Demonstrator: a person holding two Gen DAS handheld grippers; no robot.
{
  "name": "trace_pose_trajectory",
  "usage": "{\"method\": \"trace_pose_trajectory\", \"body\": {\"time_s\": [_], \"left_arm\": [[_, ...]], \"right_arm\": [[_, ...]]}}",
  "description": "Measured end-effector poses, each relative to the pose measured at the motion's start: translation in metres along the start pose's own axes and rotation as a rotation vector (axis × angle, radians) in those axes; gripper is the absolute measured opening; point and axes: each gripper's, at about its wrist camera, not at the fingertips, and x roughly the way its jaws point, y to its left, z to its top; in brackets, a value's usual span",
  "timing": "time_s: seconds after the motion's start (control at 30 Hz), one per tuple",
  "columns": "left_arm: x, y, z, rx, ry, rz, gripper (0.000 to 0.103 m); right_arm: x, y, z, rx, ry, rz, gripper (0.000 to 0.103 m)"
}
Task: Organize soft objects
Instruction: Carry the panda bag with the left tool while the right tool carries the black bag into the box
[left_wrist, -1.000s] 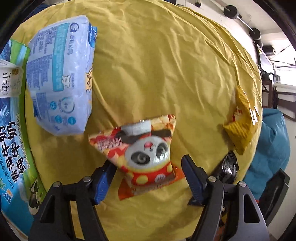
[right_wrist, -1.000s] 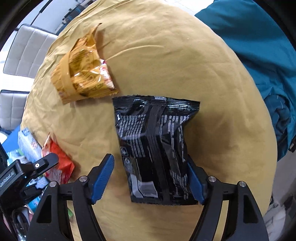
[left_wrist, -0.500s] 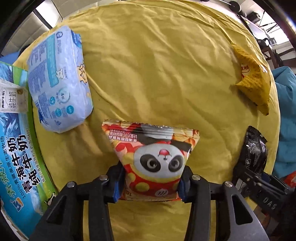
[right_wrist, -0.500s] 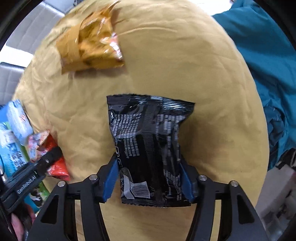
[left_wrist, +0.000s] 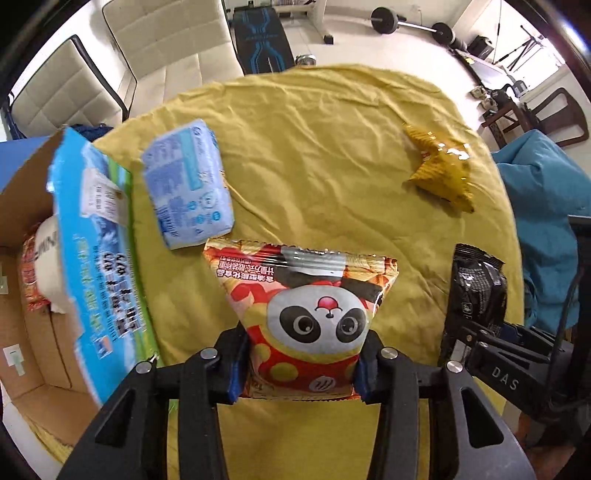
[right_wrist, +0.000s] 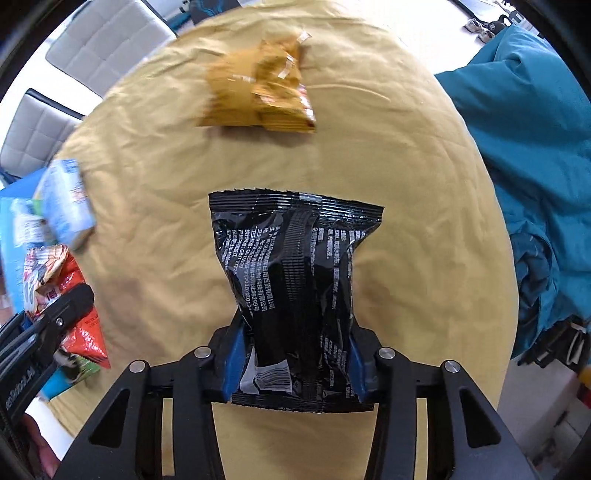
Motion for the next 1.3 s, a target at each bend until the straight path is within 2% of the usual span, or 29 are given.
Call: {"method": "trace_pose_trajectory", "body": {"time_s": [0.17,0.47,0.7,0.87,1.07,1.3], "left_arm": [[-0.039,0.005,-0.016,0.011,-0.063,-0.012,0.041],[-0.102,0.063,-0.034,-0.047,-0.17,-0.053,0.041],[-0.144,0.123,-0.051,-0.121,-0.221,-0.083,0.041],[-0.16,0.182,-0.067,-0.19,-0.232,-0.093,0.041],[-0.16,0.262,-0.084,-0.279,-0.212,-0.075,0.041],[-0.13,0.336,-0.079,-0.335,-0.153,-0.039,0.041]], "right_arm": [[-0.034,0.03,-0.013,-0.028,-0.037,0.073,0.047],[-0.11,0.087,-0.045,-0.129,-0.12,0.179,0.047],[-0.147,0.155,-0.066,-0.222,-0.161,0.236,0.047],[-0.14,0.221,-0.074,-0.283,-0.135,0.265,0.047],[-0.116,0.3,-0.086,-0.346,-0.077,0.254,0.047],[-0.04,0.364,-0.09,-0.365,0.026,0.162,0.047]]}}
